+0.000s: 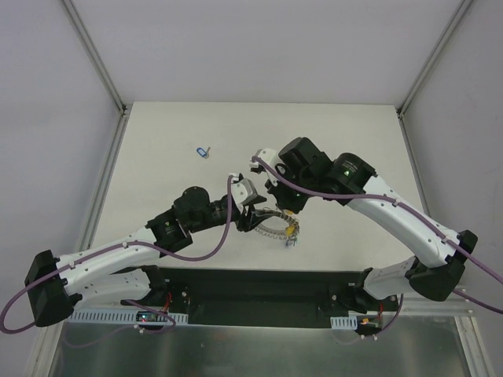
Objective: Put the keys on the keyring
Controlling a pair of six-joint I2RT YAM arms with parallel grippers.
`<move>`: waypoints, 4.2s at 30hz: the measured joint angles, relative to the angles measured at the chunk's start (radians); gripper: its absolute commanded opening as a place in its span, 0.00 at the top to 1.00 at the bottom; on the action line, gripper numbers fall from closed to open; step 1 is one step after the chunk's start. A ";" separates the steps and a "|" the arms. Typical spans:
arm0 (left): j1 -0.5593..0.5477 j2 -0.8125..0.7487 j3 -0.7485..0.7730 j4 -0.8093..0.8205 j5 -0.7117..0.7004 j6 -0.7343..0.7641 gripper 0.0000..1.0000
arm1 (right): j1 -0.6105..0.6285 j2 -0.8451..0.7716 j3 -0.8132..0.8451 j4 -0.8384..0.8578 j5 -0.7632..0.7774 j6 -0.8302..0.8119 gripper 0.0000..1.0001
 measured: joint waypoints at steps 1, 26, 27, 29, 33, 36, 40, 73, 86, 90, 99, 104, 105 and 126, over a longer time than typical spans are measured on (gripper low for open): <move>0.000 0.010 0.005 0.001 0.000 -0.009 0.55 | 0.000 0.000 0.004 0.000 0.004 0.009 0.99; 0.000 0.089 0.018 0.033 -0.015 -0.036 0.70 | 0.026 0.029 0.048 -0.011 0.056 0.105 0.99; 0.000 0.089 0.019 0.036 -0.014 -0.036 0.70 | 0.028 0.030 0.048 -0.011 0.056 0.108 0.99; 0.000 0.089 0.020 0.042 -0.011 -0.036 0.70 | 0.032 0.031 0.049 -0.011 0.056 0.113 0.99; 0.000 0.091 0.021 0.049 0.002 -0.037 0.76 | 0.036 0.032 0.049 -0.011 0.058 0.119 0.99; 0.000 0.091 0.021 0.049 0.003 -0.037 0.74 | 0.037 0.034 0.056 -0.013 0.061 0.121 0.99; 0.000 0.091 0.021 0.048 0.003 -0.037 0.73 | 0.037 0.035 0.071 -0.016 0.062 0.123 0.99; 0.000 0.112 0.022 0.032 -0.016 0.012 1.00 | 0.040 0.035 0.082 -0.072 0.082 0.134 0.99; -0.001 0.085 0.025 0.016 -0.004 0.018 1.00 | 0.043 -0.014 0.027 -0.048 0.115 0.044 0.99; -0.008 0.020 0.014 0.021 0.005 0.013 1.00 | 0.040 -0.101 -0.082 0.019 0.101 0.005 0.99; -0.007 -0.044 -0.009 0.058 0.062 -0.013 1.00 | 0.031 -0.256 -0.261 0.212 0.001 -0.040 0.99; -0.006 -0.060 -0.043 0.111 0.066 -0.025 1.00 | 0.022 -0.256 -0.282 0.235 -0.053 -0.050 0.99; -0.006 -0.064 -0.052 0.121 0.067 -0.028 1.00 | 0.021 -0.255 -0.286 0.237 -0.063 -0.050 0.99; -0.005 -0.131 -0.185 0.308 0.066 -0.118 0.67 | -0.045 -0.268 -0.335 0.361 -0.192 -0.001 0.99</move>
